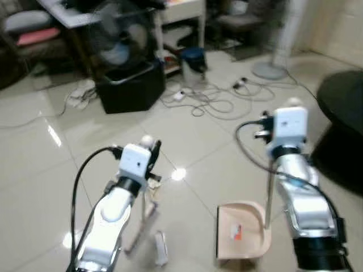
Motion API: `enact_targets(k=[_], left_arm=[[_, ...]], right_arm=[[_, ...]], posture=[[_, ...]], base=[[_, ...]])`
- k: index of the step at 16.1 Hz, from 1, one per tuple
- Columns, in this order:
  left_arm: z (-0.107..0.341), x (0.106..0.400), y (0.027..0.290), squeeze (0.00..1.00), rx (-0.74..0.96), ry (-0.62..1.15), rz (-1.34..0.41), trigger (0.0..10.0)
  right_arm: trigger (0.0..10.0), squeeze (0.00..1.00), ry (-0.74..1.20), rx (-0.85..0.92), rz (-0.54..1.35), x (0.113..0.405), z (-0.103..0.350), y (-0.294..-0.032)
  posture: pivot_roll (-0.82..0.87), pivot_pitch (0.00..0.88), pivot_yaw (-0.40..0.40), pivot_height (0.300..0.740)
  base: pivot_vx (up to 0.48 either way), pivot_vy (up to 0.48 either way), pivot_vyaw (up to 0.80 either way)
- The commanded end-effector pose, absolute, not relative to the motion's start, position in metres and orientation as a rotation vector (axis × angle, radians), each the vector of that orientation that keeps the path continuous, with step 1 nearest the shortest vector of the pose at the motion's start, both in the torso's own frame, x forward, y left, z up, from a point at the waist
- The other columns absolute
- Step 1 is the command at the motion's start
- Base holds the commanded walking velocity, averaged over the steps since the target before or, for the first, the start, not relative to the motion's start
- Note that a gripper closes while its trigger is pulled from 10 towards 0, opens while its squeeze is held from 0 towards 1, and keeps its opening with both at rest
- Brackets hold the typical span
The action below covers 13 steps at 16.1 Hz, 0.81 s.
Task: Sweep floor
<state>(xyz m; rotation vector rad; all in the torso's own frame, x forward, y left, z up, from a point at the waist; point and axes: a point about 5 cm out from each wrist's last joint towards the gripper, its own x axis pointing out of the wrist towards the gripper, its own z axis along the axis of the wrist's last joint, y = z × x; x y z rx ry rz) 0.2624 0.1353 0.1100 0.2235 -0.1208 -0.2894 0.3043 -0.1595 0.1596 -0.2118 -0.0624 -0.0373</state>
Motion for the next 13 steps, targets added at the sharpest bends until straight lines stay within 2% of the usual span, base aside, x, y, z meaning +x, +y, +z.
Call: enact_targets(k=[1,5,7,13], left_arm=[[0.114,0.265,0.139,0.0,0.244,-0.143,-0.27,10.0],[0.115,0.265,0.142,0.0,0.247,-0.145,-0.257,10.0],[0.113,0.265,0.146,0.0,0.246,-0.132,-0.245,10.0],[0.11,0.266,0.149,0.0,0.249,-0.121,-0.236,10.0]], right_arm=[[10.0,0.0,-0.09,-0.199,0.002,0.304,0.164,-0.152],[10.0,0.0,-0.074,-0.18,0.056,0.303,0.161,-0.146],[10.0,0.0,-0.075,-0.12,0.089,0.301,0.159,-0.14],[10.0,0.0,-0.054,-0.13,0.122,0.297,0.149,-0.138]], posture=[[-0.06,0.0,0.052,0.74],[-0.05,0.0,0.05,0.74],[-0.05,0.0,0.05,0.74],[-0.05,0.0,0.049,0.74]], base=[[0.428,0.0,0.0],[0.428,0.0,0.77],[0.386,0.0,0.0],[0.0,0.0,0.0]])
